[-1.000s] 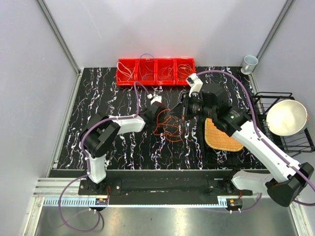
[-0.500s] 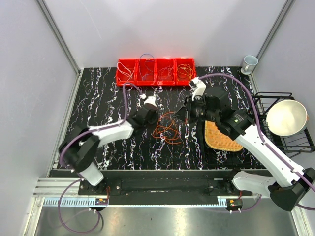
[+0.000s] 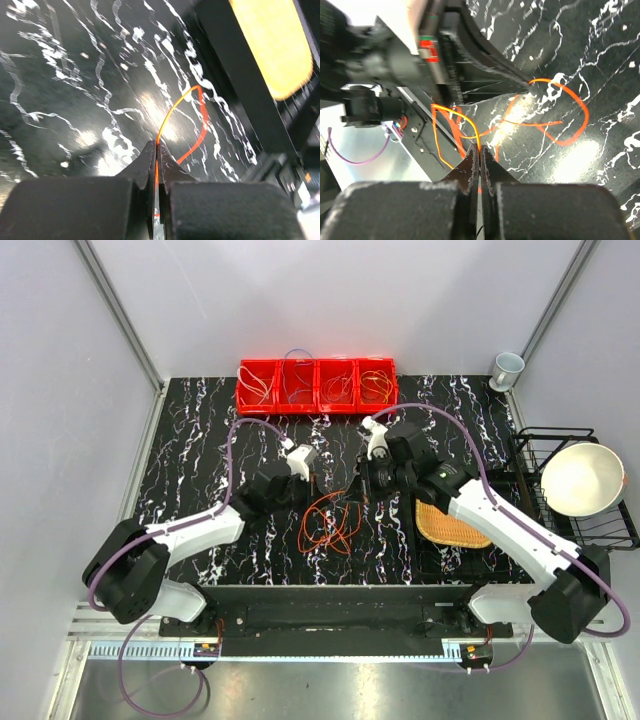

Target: Untangle the cables

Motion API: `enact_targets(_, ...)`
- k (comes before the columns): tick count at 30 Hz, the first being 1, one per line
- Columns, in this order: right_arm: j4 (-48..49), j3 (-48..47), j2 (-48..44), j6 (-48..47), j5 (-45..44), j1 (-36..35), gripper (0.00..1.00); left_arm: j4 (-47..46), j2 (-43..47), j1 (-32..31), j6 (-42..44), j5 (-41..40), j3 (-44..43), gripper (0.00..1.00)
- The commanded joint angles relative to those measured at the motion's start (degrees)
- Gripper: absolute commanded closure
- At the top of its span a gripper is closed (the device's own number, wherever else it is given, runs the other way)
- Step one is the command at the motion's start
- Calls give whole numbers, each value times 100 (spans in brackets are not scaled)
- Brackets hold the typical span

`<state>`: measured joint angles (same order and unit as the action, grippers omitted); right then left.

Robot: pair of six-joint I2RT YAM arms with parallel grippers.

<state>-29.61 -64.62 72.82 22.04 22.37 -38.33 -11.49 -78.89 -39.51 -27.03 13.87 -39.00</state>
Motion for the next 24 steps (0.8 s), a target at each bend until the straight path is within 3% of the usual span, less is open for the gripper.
enact_targets(1, 376, 99, 110, -174, 101, -43, 100, -574, 146, 118, 128, 872, -20, 100)
enact_targets(8, 833, 467, 768, -86, -31, -35, 100, -1074, -56, 540, -346, 1539, 296, 100)
enact_targets(12, 965, 486, 1094, 28, -512, -35, 100, -540, -590, 751, -338, 1540, 78, 100)
enact_targets(16, 1079, 398, 1471, 63, -611, -26, 100, -732, -1084, 918, -505, 2040, -107, 100)
enact_targets(24, 940, 319, 1920, 116, -1628, -26, 100, -250, -1365, 927, -497, 1550, -362, 100)
